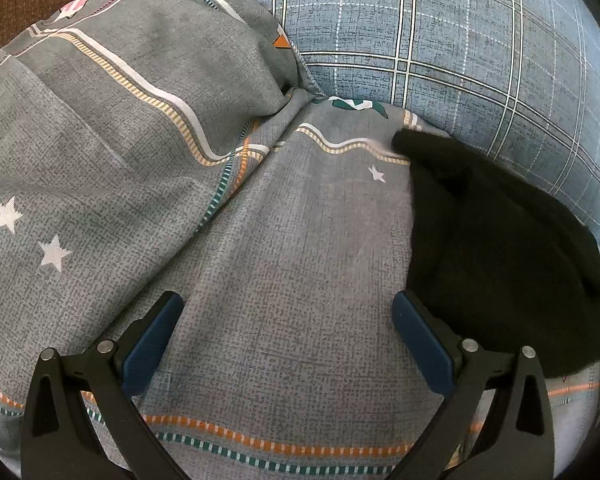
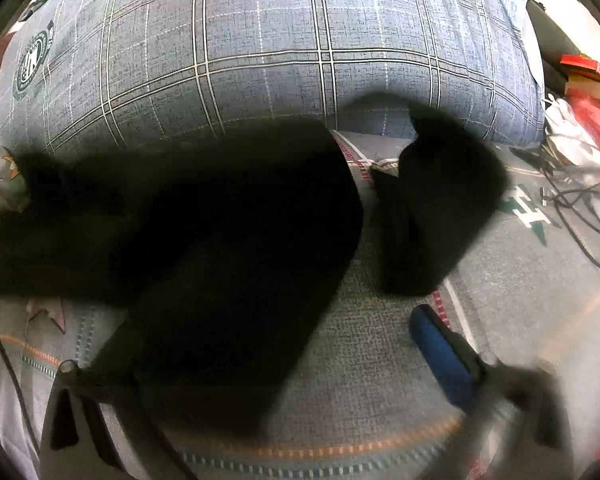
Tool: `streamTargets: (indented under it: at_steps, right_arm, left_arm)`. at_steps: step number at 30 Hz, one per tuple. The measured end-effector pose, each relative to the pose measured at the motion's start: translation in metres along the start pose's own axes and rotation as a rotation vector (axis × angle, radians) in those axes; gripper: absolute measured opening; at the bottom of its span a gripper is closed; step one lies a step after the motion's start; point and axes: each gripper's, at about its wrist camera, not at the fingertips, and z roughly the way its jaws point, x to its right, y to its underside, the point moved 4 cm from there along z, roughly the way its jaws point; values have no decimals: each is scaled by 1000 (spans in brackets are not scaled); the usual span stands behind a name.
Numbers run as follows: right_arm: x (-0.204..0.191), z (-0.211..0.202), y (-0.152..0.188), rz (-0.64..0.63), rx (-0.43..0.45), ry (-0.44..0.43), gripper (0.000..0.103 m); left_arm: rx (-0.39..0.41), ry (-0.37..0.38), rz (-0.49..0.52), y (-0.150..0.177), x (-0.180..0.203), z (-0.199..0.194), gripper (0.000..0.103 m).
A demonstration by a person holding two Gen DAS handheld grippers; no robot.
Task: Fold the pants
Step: 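Drop the black pants onto the grey sheet in front of both tools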
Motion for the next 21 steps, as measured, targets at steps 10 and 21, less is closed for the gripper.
streamTargets:
  at_steps: [10, 21]
  right_arm:
    - [5, 3, 0, 2, 3, 1, 102]
    - [5, 5, -1, 0, 2, 0, 102]
  left_arm:
    - [-1, 1, 0, -1, -1, 0, 103]
    - [-46, 18, 37, -1, 0, -3, 103]
